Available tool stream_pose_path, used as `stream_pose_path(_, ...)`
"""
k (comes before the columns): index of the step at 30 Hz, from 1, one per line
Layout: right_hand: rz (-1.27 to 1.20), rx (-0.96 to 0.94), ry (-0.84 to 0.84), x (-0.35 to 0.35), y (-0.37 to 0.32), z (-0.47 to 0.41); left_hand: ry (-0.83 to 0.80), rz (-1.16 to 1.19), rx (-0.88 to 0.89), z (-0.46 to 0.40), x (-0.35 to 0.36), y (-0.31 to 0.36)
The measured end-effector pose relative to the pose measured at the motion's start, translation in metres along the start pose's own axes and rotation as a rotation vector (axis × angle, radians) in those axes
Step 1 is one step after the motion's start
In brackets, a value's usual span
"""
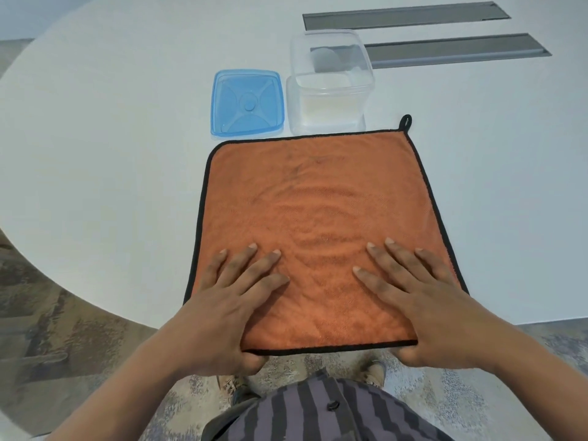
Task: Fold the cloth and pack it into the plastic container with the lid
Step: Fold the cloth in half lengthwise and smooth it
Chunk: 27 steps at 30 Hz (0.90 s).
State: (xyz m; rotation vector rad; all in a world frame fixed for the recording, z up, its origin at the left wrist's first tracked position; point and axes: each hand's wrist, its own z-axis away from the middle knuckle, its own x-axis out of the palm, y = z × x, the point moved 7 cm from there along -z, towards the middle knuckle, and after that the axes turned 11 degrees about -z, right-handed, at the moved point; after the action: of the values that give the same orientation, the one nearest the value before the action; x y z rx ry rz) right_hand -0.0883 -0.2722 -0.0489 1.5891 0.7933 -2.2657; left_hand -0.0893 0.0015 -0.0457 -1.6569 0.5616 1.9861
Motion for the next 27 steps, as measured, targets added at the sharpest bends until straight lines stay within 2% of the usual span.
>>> stream_pose_path(3, -0.12, -0.006, -0.067, -0.005, 0.002, -0.003, -0.039, 0.101, 0.013, 0.0, -0.005, -0.001)
stream_pose_path(6, -0.361, -0.012, -0.145, -0.017, 0.004, -0.003, -0.088, 0.262, 0.03, 0.0, -0.015, -0.006)
stream_pose_path(11, -0.683, 0.008, -0.044, -0.036, 0.012, -0.01, -0.157, 0.483, -0.022, -0.008, -0.029, -0.019)
stream_pose_path(19, -0.746, 0.045, 0.07, -0.056, 0.033, -0.018, -0.046, 0.521, -0.101, -0.021, -0.047, -0.043)
stream_pose_path(21, -0.783, 0.099, 0.103, -0.067, 0.043, -0.018, 0.008, 0.56, -0.16, -0.021, -0.056, -0.053)
stream_pose_path(25, -0.797, 0.147, 0.188, -0.088, 0.065, -0.022, -0.011, 0.618, -0.309, -0.019, -0.055, -0.081)
stream_pose_path(27, -0.861, 0.191, 0.269, -0.095, 0.078, -0.026, 0.034, 0.636, -0.374, -0.021, -0.055, -0.094)
